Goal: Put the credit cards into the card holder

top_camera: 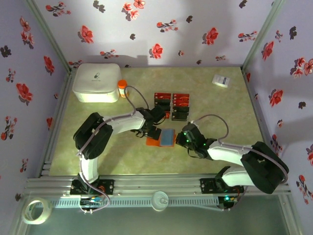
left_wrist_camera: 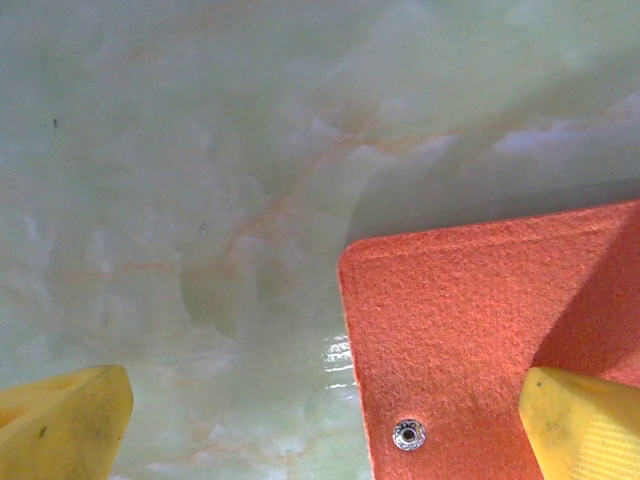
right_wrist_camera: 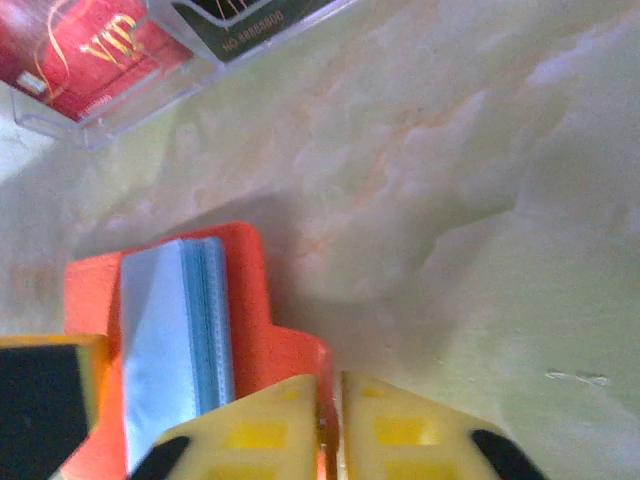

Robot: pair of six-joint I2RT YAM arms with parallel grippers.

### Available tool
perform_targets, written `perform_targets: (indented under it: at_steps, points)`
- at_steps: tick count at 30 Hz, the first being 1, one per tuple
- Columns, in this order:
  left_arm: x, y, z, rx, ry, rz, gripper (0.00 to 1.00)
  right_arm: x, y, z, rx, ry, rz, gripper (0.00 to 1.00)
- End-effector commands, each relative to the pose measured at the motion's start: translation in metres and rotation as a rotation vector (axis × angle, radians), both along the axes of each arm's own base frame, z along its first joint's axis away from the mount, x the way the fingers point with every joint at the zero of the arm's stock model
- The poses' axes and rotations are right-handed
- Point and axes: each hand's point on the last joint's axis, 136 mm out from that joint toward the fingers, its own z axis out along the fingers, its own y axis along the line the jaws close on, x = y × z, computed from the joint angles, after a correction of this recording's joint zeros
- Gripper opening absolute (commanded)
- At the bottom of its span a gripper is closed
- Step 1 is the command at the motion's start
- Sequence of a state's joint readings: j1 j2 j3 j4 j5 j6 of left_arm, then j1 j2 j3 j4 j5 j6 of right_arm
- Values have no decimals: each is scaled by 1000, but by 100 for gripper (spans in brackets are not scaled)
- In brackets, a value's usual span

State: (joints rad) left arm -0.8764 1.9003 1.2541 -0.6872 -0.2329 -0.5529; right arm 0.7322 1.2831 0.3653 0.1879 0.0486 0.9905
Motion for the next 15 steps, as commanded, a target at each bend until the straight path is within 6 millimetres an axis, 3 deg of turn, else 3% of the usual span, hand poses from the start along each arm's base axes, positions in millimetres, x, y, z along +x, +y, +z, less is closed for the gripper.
perform_targets:
  at_steps: [1,4,8,11,15]
  points:
    - [-7,12,-1,1,2,68,100,0,-1,9,29,-25,-12,27]
    - [-6,16,2,5,-23,85,100,-1,-7,21,13,-46,-14,37]
    - [-6,18,8,11,-49,87,100,0,-12,47,6,-94,-6,36]
    - [-6,18,10,16,-55,78,100,0,-6,65,32,-116,18,23]
    - [-7,17,8,24,-56,73,100,1,18,83,108,-126,93,6]
